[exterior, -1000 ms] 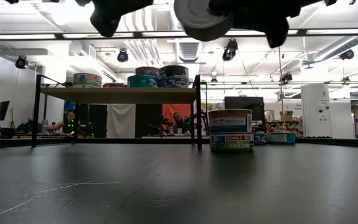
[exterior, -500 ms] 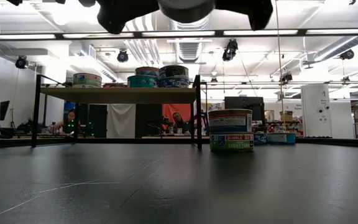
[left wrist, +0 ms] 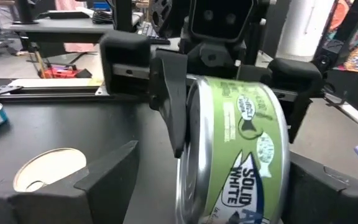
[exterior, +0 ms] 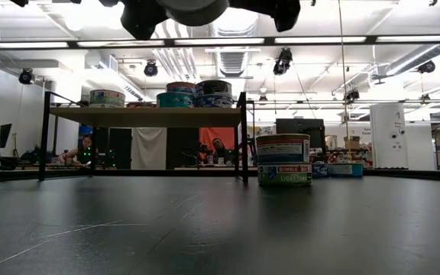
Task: Stack canned seafood by type on shelf
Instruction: Put the green tuna can on the shelf
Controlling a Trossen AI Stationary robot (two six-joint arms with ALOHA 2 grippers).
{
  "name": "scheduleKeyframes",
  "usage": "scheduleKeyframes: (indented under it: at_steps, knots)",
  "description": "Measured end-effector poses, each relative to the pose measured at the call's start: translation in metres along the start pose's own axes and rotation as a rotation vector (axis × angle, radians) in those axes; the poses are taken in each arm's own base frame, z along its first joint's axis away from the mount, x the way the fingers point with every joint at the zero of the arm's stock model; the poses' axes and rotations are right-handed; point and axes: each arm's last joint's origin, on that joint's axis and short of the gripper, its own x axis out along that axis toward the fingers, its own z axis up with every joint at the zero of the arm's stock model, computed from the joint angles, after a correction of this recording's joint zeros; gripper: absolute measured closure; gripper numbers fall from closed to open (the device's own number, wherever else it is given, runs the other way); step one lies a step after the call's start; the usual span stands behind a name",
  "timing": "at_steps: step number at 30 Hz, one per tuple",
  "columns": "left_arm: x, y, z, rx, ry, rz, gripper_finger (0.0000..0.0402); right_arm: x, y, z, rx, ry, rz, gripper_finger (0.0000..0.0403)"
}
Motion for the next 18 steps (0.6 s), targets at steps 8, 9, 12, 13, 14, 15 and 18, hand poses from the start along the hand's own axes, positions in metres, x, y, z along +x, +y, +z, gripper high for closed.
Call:
scheduleKeyframes:
  at_steps: [8, 9, 12, 13, 14, 15, 18]
  knots:
    - [-0.0004, -0.0011, -0.0029, -0.033, 0.023, -0.047, 0.0215, 0.0008, 0.0007, 0.0021, -0.007, -0.004, -0.002, 0.0272]
    - [-0.0004, -0.0011, -0.0031, -0.041, 0.024, -0.046, 0.024, 0.0008, 0.0006, 0.0021, -0.003, -0.004, -0.004, 0.0272]
    - [-0.0004, -0.0009, -0.0037, -0.031, 0.029, -0.04, 0.028, 0.0008, 0.0007, 0.0023, 0.054, -0.006, -0.001, 0.0272]
    - [-0.0004, -0.0009, -0.0037, -0.035, 0.029, -0.041, 0.028, 0.0008, 0.0007, 0.0022, 0.058, -0.006, -0.003, 0.0272]
    - [-0.0004, -0.0008, -0.0037, -0.038, 0.029, -0.041, 0.028, 0.0009, 0.0006, 0.0022, 0.06, -0.005, -0.003, 0.0272]
    - [-0.0004, -0.0009, -0.0037, -0.043, 0.029, -0.041, 0.028, 0.0008, 0.0007, 0.0022, 0.059, -0.005, -0.003, 0.027]
    - [-0.0003, -0.0008, -0.0034, -0.109, 0.028, -0.042, 0.0282, 0.0008, 0.0006, 0.0017, 0.015, -0.001, -0.006, 0.0215]
